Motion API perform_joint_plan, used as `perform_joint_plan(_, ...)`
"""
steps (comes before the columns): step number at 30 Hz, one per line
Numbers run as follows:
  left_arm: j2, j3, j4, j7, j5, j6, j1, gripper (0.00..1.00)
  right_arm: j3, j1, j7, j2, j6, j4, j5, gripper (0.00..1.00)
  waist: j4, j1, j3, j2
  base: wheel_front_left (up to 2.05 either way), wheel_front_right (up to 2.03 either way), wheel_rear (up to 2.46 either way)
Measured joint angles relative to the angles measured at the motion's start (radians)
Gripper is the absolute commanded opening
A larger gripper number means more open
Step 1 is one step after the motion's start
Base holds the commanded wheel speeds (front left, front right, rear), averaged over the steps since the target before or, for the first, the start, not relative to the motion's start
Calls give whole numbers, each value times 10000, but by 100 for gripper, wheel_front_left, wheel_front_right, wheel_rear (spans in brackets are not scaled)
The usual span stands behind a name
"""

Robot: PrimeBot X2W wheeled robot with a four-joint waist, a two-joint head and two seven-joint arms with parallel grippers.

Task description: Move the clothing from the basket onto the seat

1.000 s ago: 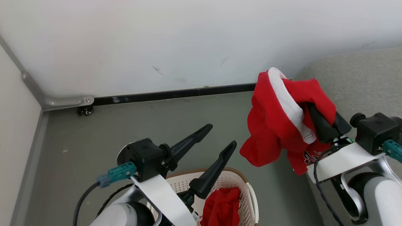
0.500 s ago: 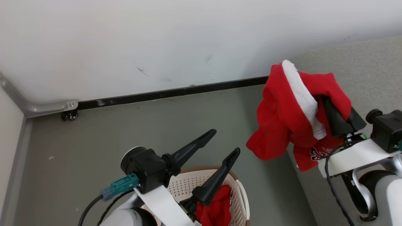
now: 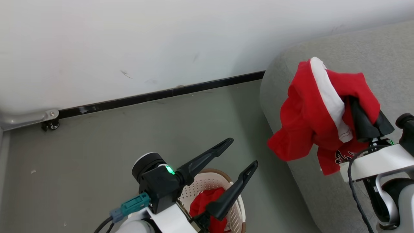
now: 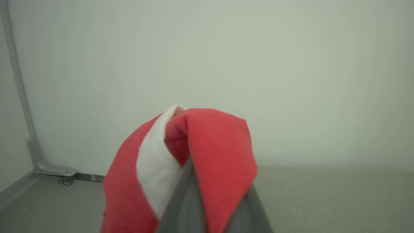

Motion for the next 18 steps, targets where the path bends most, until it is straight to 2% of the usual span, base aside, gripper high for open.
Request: perform_joint_plan(18,211,-660,479,-819,324,0,-66,100,-514,88,2,79,0,-228,-169,0,-1057,0,40,0,0,0,0)
